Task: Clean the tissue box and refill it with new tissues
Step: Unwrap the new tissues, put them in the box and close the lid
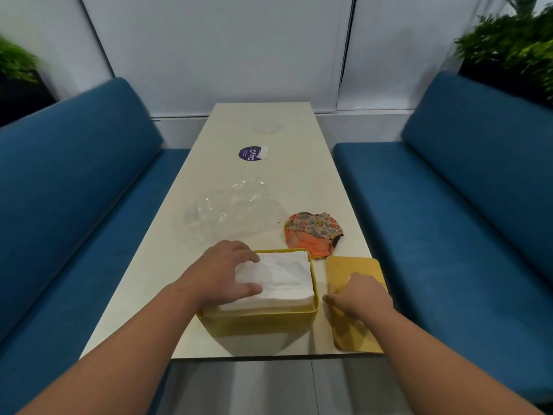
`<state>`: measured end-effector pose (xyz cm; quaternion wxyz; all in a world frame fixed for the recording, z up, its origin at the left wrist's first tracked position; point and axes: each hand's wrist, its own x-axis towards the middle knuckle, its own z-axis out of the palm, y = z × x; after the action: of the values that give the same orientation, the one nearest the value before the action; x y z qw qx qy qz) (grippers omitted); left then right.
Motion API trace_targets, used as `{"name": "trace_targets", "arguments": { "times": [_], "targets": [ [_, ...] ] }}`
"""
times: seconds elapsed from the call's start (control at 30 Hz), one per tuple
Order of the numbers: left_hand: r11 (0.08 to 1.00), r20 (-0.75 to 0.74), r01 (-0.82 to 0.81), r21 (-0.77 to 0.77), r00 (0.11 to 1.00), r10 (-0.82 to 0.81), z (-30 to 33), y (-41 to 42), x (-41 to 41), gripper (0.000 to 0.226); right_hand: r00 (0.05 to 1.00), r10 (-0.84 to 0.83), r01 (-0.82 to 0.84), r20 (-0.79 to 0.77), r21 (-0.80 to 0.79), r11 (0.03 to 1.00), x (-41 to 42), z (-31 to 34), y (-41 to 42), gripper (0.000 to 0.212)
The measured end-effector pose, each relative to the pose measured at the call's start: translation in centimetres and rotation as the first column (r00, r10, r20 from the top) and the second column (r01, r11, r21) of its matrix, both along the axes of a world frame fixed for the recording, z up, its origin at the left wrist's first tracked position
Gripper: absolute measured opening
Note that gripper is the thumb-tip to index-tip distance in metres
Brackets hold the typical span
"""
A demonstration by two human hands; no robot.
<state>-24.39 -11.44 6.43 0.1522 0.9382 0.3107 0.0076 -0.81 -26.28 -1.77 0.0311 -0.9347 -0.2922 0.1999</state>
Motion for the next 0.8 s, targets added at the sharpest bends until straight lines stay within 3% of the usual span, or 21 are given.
{"name": "trace_targets", "arguments": {
  "times": [0.2,0.3,0.47,0.6,0.8],
  "targets": [
    [0.997,-0.144,0.027,-0.071,0.989,-0.037,-0.2,0.1,-0.2,0.102,0.996,-0.044,0.048,-0.079,0.055,0.997,-0.3,0.0,0.3,0.047],
    [0.996,-0.224,0.022,-0.082,0.974,-0.04,-0.4,0.8,-0.5,0.117,0.998,-0.051,0.054,-0.046,0.071,0.996,-0.4,-0.1,0.2,0.061],
    [0.996,-0.265,0.047,-0.075,0.962,-0.066,-0.4,1.0,-0.6,0.12,0.998,-0.062,0.056,0.03,0.174,0.983,-0.2,1.5,-0.7,0.064],
    [0.996,-0.252,0.066,-0.056,0.965,-0.078,-0.4,1.1,-0.4,0.12,0.994,-0.069,0.04,0.084,0.307,0.951,-0.3,4.2,-0.8,0.051],
    [0.996,-0.236,0.062,-0.066,0.969,-0.076,-0.4,1.1,-0.9,0.119,0.974,0.194,-0.227,0.118,0.464,0.856,-1.6,9.6,1.0,0.075]
  ]
}}
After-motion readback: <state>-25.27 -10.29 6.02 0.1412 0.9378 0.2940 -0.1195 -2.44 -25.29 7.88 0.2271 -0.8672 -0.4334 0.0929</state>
